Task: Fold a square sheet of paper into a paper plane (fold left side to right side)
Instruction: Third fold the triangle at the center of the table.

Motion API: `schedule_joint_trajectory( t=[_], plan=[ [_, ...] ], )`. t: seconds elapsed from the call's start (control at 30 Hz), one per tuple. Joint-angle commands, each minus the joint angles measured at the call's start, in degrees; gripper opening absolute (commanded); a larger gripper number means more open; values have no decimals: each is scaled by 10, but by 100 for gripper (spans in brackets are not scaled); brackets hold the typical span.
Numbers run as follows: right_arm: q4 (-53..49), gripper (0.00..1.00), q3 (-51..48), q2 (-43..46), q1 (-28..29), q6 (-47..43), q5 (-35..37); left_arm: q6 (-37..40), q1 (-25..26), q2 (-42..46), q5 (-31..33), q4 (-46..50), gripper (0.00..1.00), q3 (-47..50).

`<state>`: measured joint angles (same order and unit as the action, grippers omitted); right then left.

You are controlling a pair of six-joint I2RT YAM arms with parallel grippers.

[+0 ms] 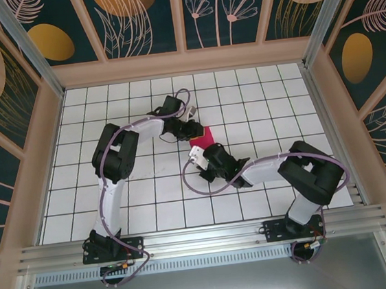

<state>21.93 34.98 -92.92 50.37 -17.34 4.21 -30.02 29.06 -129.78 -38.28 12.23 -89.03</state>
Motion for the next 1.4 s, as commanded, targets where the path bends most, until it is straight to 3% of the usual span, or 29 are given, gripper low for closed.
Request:
schedule_joint_trajectory(
  t=[0.0, 0.37, 1.0, 1.37],
  plan=[
    [-10, 0, 7, 29, -31, 42, -73, 24, 6, -18, 19, 30, 26, -13],
    [-16, 0, 8, 45, -124, 98, -189, 32, 12, -29, 30, 40, 25, -19],
    [-71, 0, 66, -16, -224, 150, -268, 41, 21, -49, 43, 62, 22, -45],
    [-87, 0, 84, -50, -239, 173, -278, 48, 23, -50, 53, 74, 22, -50]
  ],
)
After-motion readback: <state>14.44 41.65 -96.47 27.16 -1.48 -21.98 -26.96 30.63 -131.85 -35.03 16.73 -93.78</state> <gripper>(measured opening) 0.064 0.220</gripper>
